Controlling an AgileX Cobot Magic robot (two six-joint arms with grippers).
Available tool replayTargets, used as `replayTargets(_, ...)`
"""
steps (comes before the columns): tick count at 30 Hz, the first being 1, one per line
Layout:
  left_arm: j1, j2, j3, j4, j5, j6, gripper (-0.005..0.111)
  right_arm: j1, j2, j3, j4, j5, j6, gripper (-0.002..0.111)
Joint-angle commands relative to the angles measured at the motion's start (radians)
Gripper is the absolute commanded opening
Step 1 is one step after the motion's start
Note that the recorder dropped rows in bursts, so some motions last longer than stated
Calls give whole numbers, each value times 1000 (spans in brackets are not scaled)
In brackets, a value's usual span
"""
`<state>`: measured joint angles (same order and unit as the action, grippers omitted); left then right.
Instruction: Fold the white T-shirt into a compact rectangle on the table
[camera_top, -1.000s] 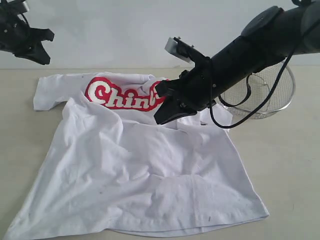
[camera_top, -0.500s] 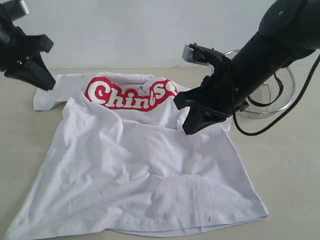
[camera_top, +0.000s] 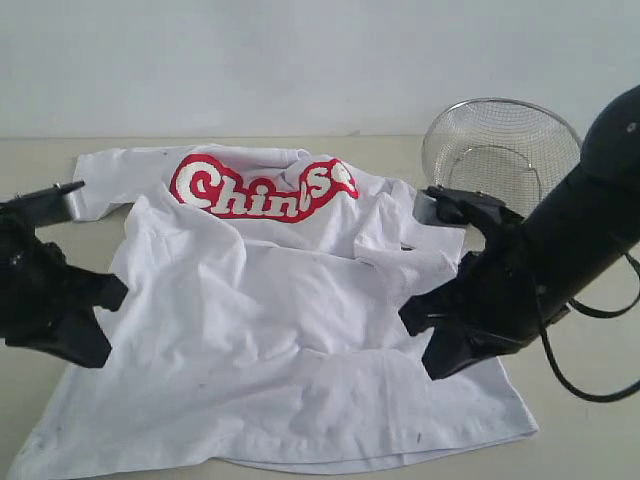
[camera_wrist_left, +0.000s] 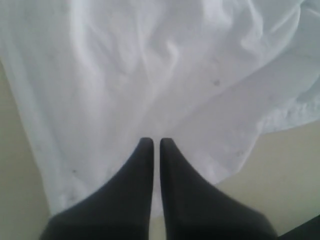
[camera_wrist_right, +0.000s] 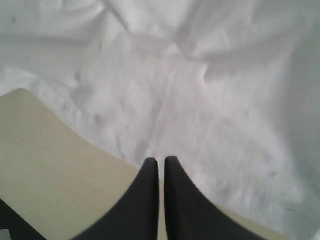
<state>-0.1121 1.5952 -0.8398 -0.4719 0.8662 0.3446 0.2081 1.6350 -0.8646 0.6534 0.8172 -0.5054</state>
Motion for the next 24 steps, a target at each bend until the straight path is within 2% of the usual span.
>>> replayTargets(1, -40, -12, 59, -30, -62, 15, 5, 0, -17, 69, -65, -62, 33, 0)
replayTargets(10, -52, -12, 67, -43, -105, 15, 5, 0, -4, 88, -307, -212, 274, 0)
replayTargets(15, -52, -12, 69, -43, -108, 15, 5, 0, 95, 88, -307, -221, 278, 0)
replayTargets(24, -52, 40, 79, -45, -78, 15, 5, 0, 137, 88, -304, -182, 282, 0)
